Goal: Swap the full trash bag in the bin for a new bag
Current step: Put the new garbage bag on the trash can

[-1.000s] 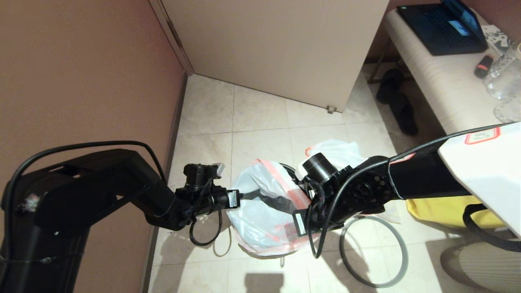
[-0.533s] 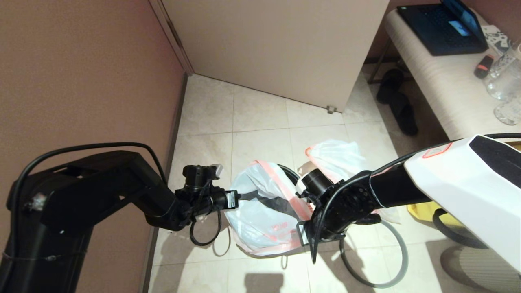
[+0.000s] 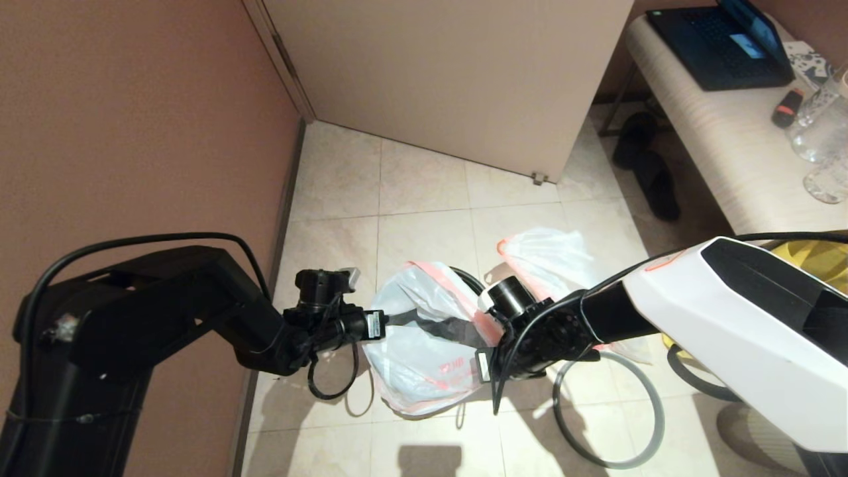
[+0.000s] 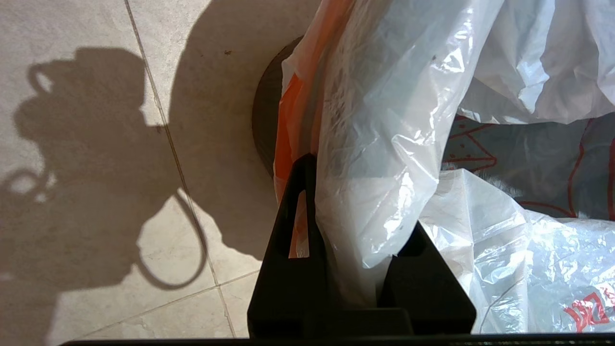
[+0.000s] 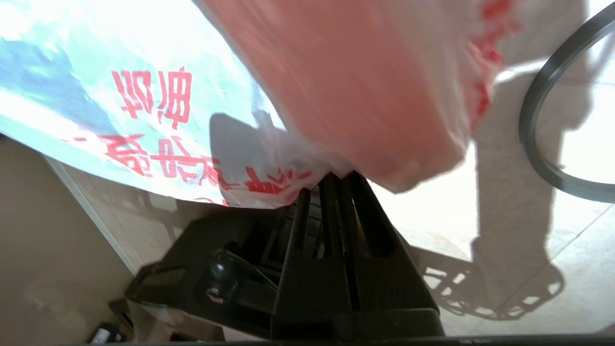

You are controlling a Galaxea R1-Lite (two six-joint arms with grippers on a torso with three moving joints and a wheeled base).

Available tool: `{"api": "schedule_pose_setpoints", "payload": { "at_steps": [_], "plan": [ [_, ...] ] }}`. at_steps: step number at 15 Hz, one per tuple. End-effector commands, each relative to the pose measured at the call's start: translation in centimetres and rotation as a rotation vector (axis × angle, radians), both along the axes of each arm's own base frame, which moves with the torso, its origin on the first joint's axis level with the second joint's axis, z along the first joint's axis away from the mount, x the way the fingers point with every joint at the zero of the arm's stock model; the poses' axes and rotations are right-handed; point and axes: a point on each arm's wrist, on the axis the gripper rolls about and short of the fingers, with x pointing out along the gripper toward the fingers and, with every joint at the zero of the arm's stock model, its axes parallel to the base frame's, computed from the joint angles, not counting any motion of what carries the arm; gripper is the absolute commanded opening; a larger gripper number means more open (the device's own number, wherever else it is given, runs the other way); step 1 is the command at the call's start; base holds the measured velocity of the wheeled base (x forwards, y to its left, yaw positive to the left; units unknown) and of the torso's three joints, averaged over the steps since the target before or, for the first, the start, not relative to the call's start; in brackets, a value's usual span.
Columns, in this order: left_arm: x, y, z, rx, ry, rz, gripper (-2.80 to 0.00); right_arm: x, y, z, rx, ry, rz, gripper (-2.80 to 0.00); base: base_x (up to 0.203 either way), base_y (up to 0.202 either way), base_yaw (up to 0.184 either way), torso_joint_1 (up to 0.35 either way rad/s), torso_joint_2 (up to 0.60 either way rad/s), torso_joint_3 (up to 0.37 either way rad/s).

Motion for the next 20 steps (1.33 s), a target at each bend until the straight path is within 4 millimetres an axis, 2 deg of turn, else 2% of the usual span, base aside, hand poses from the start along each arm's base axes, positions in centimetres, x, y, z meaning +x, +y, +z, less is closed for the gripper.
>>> {"api": "schedule_pose_setpoints", "payload": {
  "at_steps": [1,6,10,16,20],
  "plan": [
    [-0.1,-0.1,-0.2,0.001,0.005,-0.002,-2.80,0.5,-0.3,0.8,0.019,-0.024,-0.030,-2.80,0.000,0.000,0.000,0.000,0.00,0.000],
    [-0.4,-0.5,-0.5,0.016,0.013,-0.024,-2.80,3.3,-0.7,0.5,0.040,-0.125,-0.095,-2.80,0.000,0.000,0.000,0.000,0.00,0.000],
    [-0.6,-0.5,-0.8,0.034,0.015,-0.037,-2.80,5.1,-1.1,-0.4,-0.003,-0.170,-0.120,-2.80,0.000,0.000,0.000,0.000,0.00,0.000],
    [-1.1,-0.9,-1.5,0.071,0.027,-0.073,-2.80,7.2,-2.2,1.8,0.107,-0.341,-0.216,-2.80,0.000,0.000,0.000,0.000,0.00,0.000],
    [-1.3,-1.1,-1.7,0.080,0.028,-0.086,-2.80,6.9,-2.3,3.1,0.120,-0.356,-0.217,-2.80,0.000,0.000,0.000,0.000,0.00,0.000]
  ]
}}
